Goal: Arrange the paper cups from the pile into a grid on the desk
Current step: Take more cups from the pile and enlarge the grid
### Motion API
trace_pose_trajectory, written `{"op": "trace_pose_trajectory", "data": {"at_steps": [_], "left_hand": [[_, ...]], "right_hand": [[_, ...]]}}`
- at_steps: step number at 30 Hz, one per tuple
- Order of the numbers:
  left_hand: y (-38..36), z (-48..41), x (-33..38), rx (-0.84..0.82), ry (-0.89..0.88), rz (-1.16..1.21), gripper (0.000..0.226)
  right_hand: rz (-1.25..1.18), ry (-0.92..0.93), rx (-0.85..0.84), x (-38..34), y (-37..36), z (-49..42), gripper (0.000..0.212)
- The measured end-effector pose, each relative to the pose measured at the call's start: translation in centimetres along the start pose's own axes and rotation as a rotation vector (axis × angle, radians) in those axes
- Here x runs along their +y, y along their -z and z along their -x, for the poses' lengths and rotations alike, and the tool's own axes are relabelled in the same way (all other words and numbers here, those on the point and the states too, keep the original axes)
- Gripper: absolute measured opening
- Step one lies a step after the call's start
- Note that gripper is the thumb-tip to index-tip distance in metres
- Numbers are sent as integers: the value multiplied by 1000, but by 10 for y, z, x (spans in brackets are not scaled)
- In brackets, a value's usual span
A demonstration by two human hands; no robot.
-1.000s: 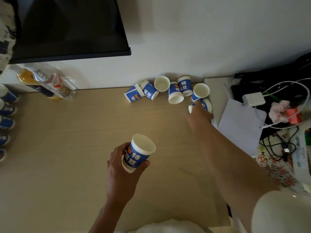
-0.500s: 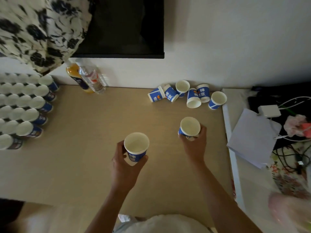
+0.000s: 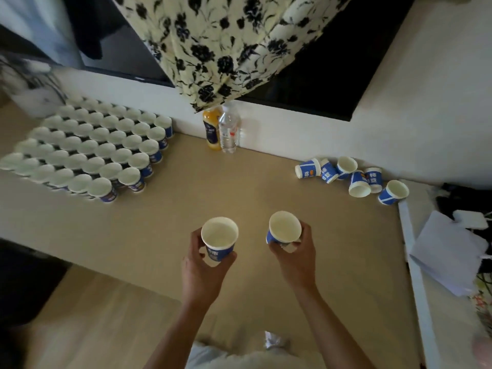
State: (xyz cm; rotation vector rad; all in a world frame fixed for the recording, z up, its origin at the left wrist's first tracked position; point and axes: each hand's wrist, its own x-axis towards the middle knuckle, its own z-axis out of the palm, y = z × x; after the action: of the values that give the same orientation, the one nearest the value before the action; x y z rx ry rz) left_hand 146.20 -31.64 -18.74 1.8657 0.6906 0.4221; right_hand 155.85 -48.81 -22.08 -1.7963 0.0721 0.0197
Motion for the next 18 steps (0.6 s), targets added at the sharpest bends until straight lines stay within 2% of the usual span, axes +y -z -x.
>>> {"op": "trace_pose_trajectory", "data": {"at_steps": [10,18], "left_hand": [[148,-6,-46,164,18,78,62],[223,-23,-75,276,47,64,60]], "right_hand": [[0,29,-230,-31,-143,85,62],[-4,-1,-348,-37,-233,114,62]]}}
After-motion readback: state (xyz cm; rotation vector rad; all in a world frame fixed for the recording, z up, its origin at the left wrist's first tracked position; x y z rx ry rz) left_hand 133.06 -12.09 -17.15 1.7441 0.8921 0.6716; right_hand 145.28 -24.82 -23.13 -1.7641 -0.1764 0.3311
